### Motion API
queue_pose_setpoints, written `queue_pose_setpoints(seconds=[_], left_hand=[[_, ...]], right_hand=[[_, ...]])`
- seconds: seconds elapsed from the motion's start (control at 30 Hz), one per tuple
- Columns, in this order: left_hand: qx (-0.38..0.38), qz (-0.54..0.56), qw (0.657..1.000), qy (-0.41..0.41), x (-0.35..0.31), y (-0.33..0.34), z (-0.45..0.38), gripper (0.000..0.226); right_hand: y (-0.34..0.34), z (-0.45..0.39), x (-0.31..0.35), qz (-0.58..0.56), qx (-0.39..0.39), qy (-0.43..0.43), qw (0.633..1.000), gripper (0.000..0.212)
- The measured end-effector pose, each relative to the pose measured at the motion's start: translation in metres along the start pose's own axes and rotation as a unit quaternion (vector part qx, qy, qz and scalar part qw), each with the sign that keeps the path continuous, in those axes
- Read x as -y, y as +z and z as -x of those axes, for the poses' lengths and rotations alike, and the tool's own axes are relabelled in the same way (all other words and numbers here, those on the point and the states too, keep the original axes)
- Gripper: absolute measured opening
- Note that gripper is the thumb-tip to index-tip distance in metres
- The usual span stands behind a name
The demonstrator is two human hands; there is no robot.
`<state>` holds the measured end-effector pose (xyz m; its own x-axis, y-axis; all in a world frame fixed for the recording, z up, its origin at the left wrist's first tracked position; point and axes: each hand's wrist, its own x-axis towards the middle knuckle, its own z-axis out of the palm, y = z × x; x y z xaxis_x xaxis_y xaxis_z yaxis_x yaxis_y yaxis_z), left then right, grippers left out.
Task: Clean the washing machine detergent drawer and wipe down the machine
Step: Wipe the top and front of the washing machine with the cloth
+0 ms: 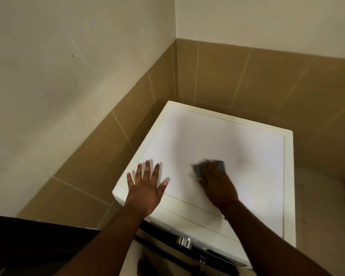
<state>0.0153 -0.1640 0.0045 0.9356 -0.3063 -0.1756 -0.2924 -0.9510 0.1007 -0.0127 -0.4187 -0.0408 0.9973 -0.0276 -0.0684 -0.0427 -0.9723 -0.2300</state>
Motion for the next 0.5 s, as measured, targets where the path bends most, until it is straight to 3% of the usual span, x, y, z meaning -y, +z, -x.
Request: queue_pose_setpoints(seconds=[0.03,0.07,0.17,0.2,0.27,0.3,0.4,0.43,0.5], left_hand=[[0.001,0.004,1.000,0.001,0.002,0.001,-0.002,0.074],[0.002,0.007,1.000,0.001,0.004,0.002,-0.003,0.076],[0.002,-0.001,1.000,0.010,0.012,0.004,-0.010,0.075],[0.004,-0.011,1.000,0.014,0.017,0.004,-0.014,0.075],[0.016,-0.033,0.999,0.019,0.028,0.005,-0.021,0.075],[0.020,-0.042,0.999,0.022,0.035,0.005,-0.024,0.073],[0.031,-0.033,0.998,0.042,0.058,0.006,-0.038,0.072],[0.034,-0.030,0.998,0.050,0.067,0.005,-0.044,0.073],[0.033,-0.037,0.997,0.060,0.082,0.003,-0.052,0.076]], right_hand=[[0.000,-0.003,0.004,-0.006,-0.002,0.066,0.998,0.062],[0.004,-0.007,0.014,-0.012,-0.010,0.070,0.997,0.063],[0.008,-0.009,0.040,-0.017,0.026,-0.073,0.997,0.060],[0.006,-0.015,0.038,-0.033,0.017,-0.037,0.999,0.057],[0.002,-0.026,0.038,-0.051,-0.025,0.120,0.991,0.056],[0.004,-0.031,0.047,-0.045,-0.027,0.142,0.988,0.059],[0.016,-0.033,0.083,0.012,0.010,-0.033,0.999,0.063],[0.015,-0.038,0.086,0.008,0.007,-0.033,0.999,0.060],[0.010,-0.048,0.088,-0.012,-0.036,0.128,0.991,0.056]])
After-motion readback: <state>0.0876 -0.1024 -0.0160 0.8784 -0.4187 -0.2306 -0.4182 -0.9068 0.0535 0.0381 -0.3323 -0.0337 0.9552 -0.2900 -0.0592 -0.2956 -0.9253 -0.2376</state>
